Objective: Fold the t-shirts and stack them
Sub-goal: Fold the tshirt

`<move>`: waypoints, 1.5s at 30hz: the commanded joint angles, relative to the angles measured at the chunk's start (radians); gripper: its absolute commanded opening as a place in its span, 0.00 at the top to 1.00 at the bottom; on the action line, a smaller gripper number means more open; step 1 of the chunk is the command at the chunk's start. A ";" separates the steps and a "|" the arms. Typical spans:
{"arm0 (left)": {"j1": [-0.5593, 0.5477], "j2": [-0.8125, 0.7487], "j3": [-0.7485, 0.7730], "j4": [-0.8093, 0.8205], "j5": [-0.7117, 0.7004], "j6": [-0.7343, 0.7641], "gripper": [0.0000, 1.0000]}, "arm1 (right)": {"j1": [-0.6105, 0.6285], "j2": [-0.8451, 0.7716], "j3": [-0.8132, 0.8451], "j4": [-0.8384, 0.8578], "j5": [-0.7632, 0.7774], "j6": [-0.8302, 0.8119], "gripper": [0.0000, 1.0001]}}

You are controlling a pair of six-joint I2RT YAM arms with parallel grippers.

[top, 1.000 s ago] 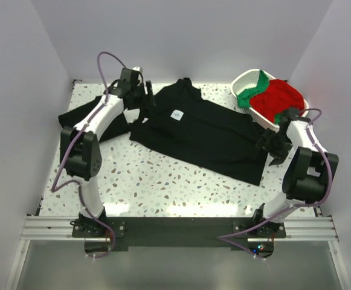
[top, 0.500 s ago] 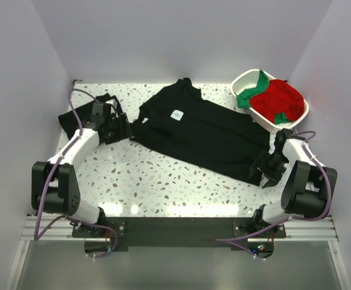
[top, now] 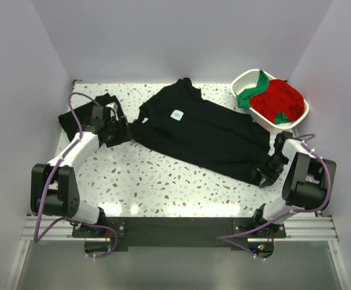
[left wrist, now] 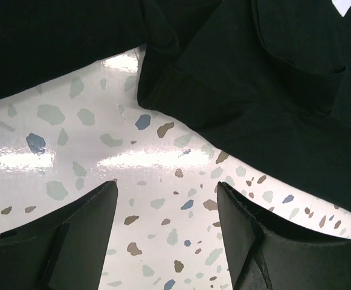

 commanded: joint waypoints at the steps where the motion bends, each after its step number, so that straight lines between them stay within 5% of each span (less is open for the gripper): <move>1: 0.011 -0.029 -0.023 0.040 0.026 0.027 0.29 | -0.012 0.023 0.002 0.050 0.022 0.011 0.51; 6: 0.011 -0.033 -0.030 0.032 0.026 0.028 0.29 | -0.024 0.071 0.003 0.076 0.038 -0.004 0.58; 10: 0.011 -0.037 -0.045 0.046 0.028 0.038 0.29 | -0.033 0.100 0.005 0.086 0.054 -0.007 0.81; 13: 0.011 -0.038 -0.068 0.058 0.037 0.044 0.30 | -0.038 0.118 0.008 0.089 0.060 -0.010 0.89; 27: 0.009 0.006 -0.165 0.219 0.172 0.019 0.32 | -0.053 0.117 0.026 0.064 0.084 -0.019 0.92; 45: 0.011 0.189 -0.048 0.353 0.100 -0.041 0.40 | -0.061 0.106 0.042 0.040 0.089 -0.028 0.97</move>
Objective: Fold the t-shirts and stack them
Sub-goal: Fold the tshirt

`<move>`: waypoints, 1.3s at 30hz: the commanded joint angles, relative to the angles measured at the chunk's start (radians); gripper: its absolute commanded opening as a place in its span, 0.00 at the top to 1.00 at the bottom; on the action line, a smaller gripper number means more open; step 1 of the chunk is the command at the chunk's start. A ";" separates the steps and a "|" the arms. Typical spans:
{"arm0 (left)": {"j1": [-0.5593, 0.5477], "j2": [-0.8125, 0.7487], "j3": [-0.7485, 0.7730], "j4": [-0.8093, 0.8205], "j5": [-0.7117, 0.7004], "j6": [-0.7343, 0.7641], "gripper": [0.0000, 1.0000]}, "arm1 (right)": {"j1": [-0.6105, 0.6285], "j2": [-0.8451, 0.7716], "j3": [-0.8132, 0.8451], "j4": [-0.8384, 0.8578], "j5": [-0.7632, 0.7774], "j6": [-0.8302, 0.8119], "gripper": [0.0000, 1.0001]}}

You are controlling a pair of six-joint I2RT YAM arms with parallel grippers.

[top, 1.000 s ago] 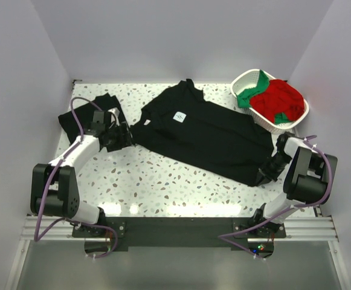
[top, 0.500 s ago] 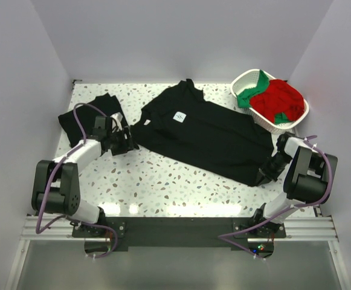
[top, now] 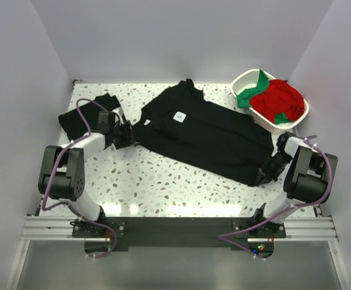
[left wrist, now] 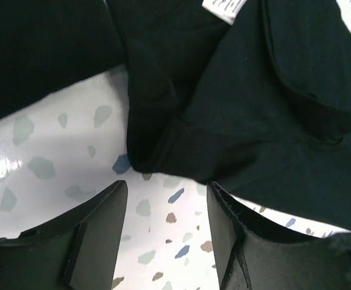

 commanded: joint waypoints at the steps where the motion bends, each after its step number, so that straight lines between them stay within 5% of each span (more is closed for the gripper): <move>1: 0.006 0.028 0.052 0.076 -0.013 0.000 0.41 | -0.012 0.016 0.006 0.065 0.089 -0.020 0.97; 16: 0.005 0.126 0.106 0.110 -0.015 0.017 0.55 | -0.015 0.012 0.020 0.049 0.089 -0.018 0.98; 21: 0.006 0.135 0.100 0.160 0.010 0.011 0.71 | -0.015 0.005 0.032 0.034 0.094 -0.020 1.00; 26: 0.006 0.111 0.101 0.103 -0.001 0.006 1.00 | -0.016 -0.025 0.040 -0.009 0.048 -0.009 1.00; 39: 0.006 -0.165 0.040 -0.257 -0.180 -0.007 1.00 | -0.016 -0.197 0.045 -0.170 0.035 0.019 1.00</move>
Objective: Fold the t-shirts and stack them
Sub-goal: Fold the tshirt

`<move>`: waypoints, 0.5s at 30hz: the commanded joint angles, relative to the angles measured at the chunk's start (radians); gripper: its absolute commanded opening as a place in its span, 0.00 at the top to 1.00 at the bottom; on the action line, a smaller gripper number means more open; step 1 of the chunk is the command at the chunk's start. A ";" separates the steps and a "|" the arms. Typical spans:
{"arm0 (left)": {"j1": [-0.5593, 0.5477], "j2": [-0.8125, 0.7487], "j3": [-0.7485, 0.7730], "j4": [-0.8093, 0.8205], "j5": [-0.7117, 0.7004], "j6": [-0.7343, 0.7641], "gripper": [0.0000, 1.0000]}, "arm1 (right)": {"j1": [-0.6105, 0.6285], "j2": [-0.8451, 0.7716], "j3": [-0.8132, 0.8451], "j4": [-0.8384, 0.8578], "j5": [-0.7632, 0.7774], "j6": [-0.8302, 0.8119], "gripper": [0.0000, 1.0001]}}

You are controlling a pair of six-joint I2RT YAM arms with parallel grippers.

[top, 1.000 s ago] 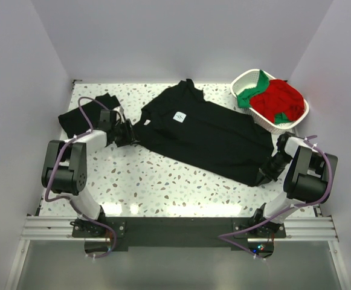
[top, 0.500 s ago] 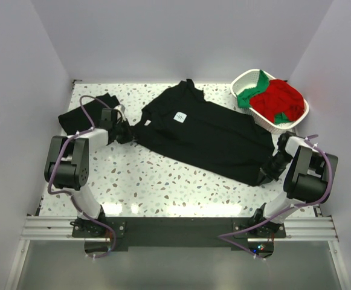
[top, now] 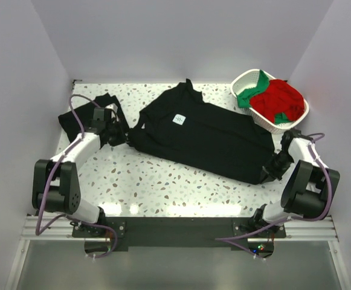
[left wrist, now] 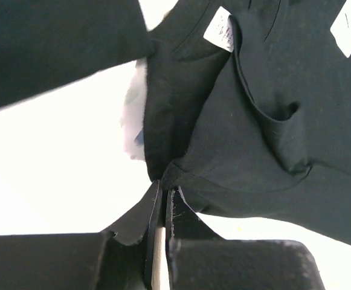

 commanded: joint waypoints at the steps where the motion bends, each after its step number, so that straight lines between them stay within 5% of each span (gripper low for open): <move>1: 0.005 -0.087 -0.020 -0.142 -0.096 -0.004 1.00 | -0.009 -0.065 0.008 -0.089 0.014 0.012 1.00; 15: 0.005 -0.256 -0.082 -0.395 -0.148 -0.043 1.00 | -0.011 -0.250 -0.006 -0.262 0.026 0.004 0.98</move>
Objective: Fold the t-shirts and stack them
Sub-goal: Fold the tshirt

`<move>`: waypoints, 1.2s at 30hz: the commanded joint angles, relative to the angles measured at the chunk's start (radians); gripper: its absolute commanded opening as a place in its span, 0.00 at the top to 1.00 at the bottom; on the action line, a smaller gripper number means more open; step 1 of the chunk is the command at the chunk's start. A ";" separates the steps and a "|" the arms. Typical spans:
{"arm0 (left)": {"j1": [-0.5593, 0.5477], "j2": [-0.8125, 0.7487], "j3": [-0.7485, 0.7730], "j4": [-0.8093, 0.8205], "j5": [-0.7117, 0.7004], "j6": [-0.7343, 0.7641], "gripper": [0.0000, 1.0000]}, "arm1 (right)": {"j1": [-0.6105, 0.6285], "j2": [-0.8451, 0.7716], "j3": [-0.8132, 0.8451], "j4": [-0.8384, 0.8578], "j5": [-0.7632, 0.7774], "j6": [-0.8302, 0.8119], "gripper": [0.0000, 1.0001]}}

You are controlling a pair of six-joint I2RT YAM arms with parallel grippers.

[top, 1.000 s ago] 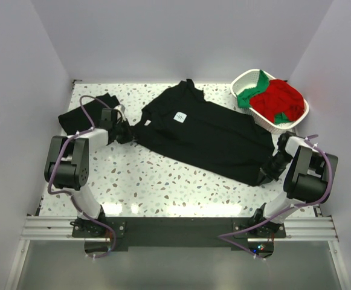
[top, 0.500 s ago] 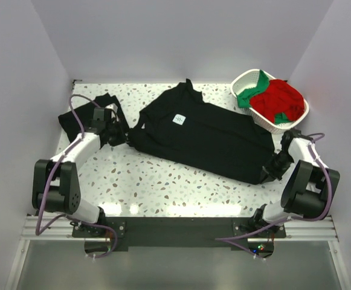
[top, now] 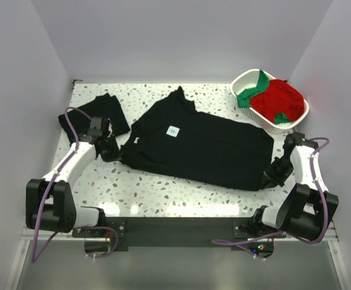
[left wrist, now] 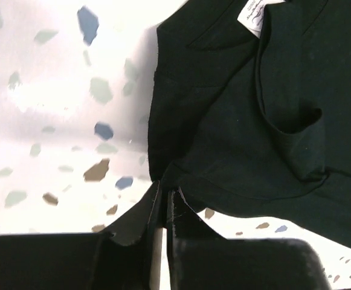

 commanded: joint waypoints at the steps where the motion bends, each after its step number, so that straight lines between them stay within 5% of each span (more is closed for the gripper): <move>1: 0.004 -0.082 -0.005 -0.118 -0.053 -0.016 0.89 | -0.009 -0.053 0.011 -0.103 0.019 0.005 0.93; 3: 0.004 -0.122 -0.005 -0.152 -0.059 -0.021 0.66 | -0.009 -0.083 0.015 -0.120 0.005 0.002 0.73; 4: 0.005 -0.136 -0.005 -0.181 -0.065 -0.022 0.48 | -0.009 -0.092 0.020 -0.141 0.000 0.004 0.52; 7: 0.004 -0.182 0.009 -0.232 -0.097 -0.016 0.38 | -0.009 -0.112 0.058 -0.172 -0.010 -0.007 0.34; 16: -0.117 -0.153 0.063 -0.100 -0.079 -0.055 0.35 | 0.018 -0.126 0.109 0.001 -0.170 -0.038 0.31; 24: -0.237 0.017 0.085 0.098 0.039 -0.150 0.35 | 0.360 -0.031 0.031 0.207 -0.126 0.146 0.30; 36: -0.249 0.114 0.173 0.138 -0.045 -0.116 0.38 | 0.538 0.084 0.075 0.382 -0.147 0.203 0.32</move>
